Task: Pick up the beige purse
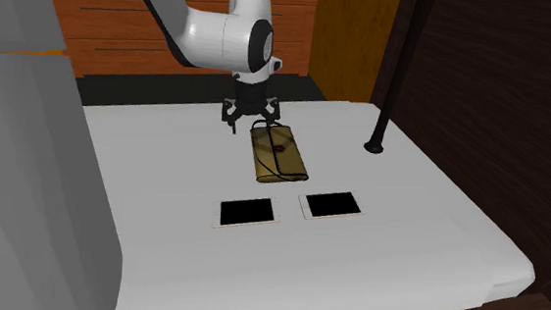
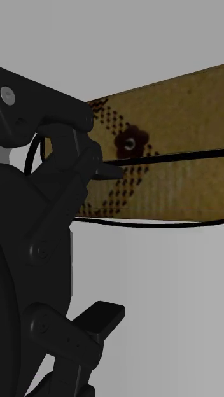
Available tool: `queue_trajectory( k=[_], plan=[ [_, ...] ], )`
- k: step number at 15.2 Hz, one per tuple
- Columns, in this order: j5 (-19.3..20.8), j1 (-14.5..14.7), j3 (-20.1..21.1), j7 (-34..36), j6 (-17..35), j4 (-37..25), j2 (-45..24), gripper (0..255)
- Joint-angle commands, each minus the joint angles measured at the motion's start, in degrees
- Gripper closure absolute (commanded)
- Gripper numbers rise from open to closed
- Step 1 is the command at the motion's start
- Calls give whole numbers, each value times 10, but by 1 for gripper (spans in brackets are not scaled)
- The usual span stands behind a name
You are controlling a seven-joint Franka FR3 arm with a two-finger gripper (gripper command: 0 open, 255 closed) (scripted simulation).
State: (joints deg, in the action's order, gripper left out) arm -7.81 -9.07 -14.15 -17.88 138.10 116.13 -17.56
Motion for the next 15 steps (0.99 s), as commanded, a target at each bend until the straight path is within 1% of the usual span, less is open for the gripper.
queue_trajectory(
  k=[1,8,10,11,15],
  plan=[
    [-8,-6,2,-5,6,-21,-27,0],
    [-25,-13,11,-17,52,-14,-66,0],
    [-25,-13,11,-17,52,-14,-66,0],
    [-25,-13,11,-17,51,-14,-66,255],
    [-25,-13,11,-18,52,-14,-67,255]
  ],
)
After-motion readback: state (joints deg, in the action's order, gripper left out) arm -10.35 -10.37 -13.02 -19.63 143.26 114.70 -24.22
